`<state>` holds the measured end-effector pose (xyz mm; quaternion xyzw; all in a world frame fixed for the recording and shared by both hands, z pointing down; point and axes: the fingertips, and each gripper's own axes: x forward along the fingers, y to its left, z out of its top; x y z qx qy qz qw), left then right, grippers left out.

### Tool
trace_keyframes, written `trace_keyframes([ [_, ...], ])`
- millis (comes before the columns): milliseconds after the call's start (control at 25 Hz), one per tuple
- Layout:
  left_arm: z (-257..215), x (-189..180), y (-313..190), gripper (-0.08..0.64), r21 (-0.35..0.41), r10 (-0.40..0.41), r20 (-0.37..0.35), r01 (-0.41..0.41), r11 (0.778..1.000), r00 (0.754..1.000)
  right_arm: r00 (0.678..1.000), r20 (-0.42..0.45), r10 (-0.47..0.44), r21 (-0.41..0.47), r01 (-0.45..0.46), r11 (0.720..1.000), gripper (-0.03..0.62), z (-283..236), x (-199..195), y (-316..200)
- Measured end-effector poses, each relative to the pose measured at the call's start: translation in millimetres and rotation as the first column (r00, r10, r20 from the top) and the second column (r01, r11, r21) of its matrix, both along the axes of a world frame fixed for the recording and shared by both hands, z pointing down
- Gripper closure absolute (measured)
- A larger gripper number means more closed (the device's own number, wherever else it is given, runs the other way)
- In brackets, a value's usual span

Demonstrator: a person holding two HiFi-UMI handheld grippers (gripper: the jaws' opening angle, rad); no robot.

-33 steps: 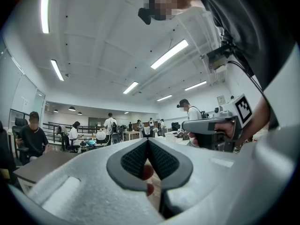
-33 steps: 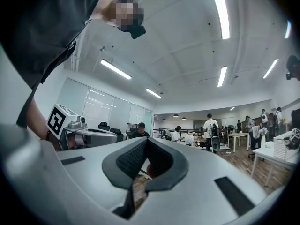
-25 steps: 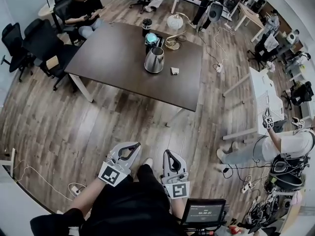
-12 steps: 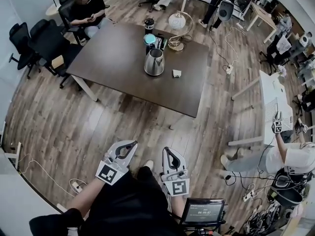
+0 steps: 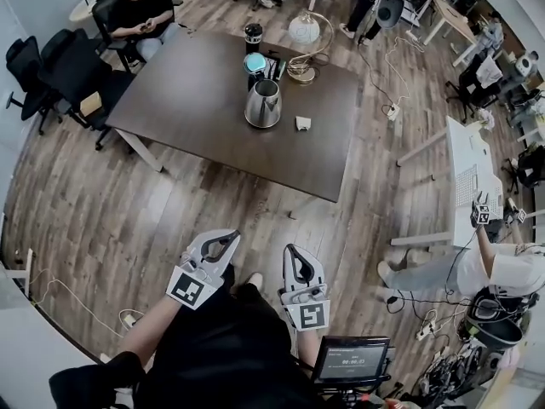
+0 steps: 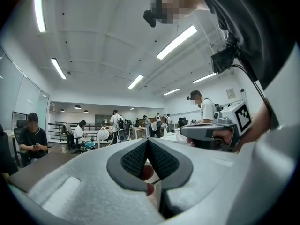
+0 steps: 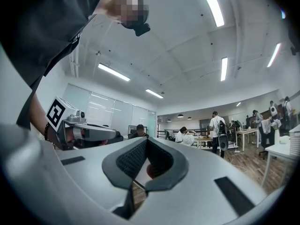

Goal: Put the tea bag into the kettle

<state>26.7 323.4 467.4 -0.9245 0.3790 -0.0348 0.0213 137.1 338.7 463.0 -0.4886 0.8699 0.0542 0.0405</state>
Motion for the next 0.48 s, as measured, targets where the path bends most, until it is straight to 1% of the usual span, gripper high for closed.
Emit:
trace_keyframes([
  [160, -5, -6, -23, 0.575, 0.001, 0.026, -0.018, -0.026, 1.0, 1.0, 1.0, -0.023, 0.009, 0.02, -0.009, 1.0, 0.586, -16, -14, -18],
  [200, -9, -8, -30, 0.575, 0.026, 0.041, -0.013, -0.04, 0.999, 0.999, 0.999, -0.029, 0.013, 0.023, -0.012, 1.0, 0.586, -20, -19, -23],
  [240, -14, -9, -35, 0.575, 0.076, 0.064, 0.004, -0.065, 0.995, 0.998, 0.999, -0.035, 0.019, 0.024, -0.018, 1.0, 0.586, -22, -23, -28],
  [280, -19, -10, -39, 0.575, 0.135, 0.091, 0.027, -0.094, 0.986, 0.995, 0.999, -0.043, 0.025, 0.024, -0.024, 0.999, 0.586, -24, -26, -33],
  [320, -22, -11, -43, 0.575, 0.175, 0.111, 0.043, -0.117, 0.978, 0.993, 0.998, -0.054, 0.031, 0.025, -0.029, 0.999, 0.586, -25, -29, -37],
  [360, -23, -13, -45, 0.575, 0.191, 0.122, 0.046, -0.129, 0.973, 0.991, 0.997, -0.064, 0.035, 0.027, -0.033, 0.999, 0.586, -26, -31, -41],
  [480, -22, -21, -53, 0.575, 0.196, 0.139, 0.029, -0.142, 0.97, 0.99, 0.995, -0.088, 0.046, 0.025, -0.044, 0.999, 0.586, -29, -41, -52],
])
